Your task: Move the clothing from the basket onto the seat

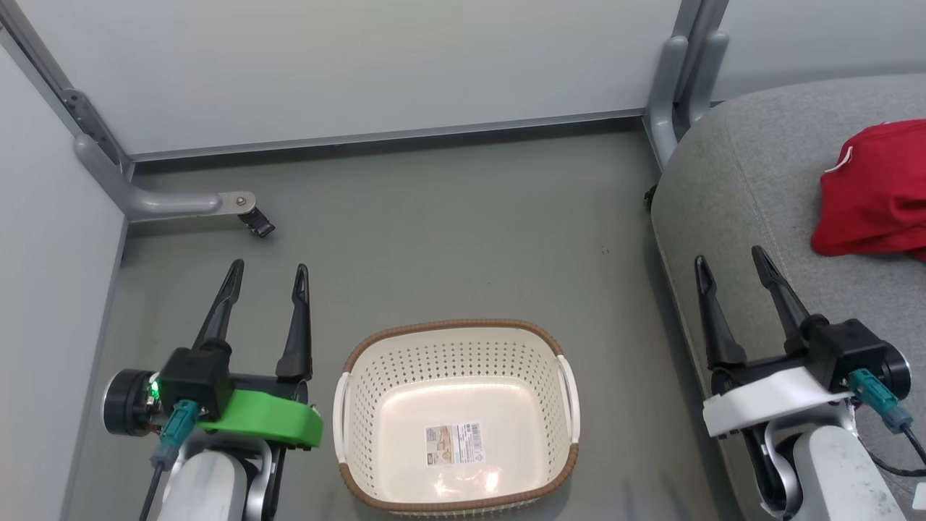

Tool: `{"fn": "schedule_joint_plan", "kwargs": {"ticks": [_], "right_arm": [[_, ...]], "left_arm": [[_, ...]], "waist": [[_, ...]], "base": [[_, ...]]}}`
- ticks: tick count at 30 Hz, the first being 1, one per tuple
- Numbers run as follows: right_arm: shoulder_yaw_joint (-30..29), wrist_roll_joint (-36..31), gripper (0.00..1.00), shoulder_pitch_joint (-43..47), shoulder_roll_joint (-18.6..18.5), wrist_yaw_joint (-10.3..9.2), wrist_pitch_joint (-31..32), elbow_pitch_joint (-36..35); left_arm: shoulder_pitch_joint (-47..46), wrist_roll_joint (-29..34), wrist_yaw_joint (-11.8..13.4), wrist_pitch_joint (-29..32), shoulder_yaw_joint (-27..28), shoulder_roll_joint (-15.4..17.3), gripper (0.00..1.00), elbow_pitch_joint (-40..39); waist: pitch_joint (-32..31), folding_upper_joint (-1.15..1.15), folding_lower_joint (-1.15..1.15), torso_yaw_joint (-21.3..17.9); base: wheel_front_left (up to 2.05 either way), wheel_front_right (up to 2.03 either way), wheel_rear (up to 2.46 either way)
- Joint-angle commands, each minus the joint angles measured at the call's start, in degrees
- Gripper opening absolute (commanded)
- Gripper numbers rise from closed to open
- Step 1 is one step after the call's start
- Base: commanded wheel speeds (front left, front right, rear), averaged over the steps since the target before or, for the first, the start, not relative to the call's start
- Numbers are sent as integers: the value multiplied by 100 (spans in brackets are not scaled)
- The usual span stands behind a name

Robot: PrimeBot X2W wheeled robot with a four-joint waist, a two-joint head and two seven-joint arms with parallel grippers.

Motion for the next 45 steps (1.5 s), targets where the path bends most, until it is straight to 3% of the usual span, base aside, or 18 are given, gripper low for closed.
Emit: {"fn": "schedule_joint_plan", "kwargs": {"ticks": [1,21,45], "right_arm": [[-26,40,100,132,-4,-4,-10,-29],[-154,353,100,935,2,-4,285,-359],[-166,342,100,1022,2,-4,381,-527]], "left_arm": [[109,37,-33,-20,40,-25,100,24],[471,4,-144,-20,341,-177,100,139],[661,142,-174,-20,467,-239,100,-27]], "waist": [[-43,0,0,10],[-348,0,0,149],[-405,0,0,279]], "base": [[0,0,0],[0,0,0],[0,0,0]]}}
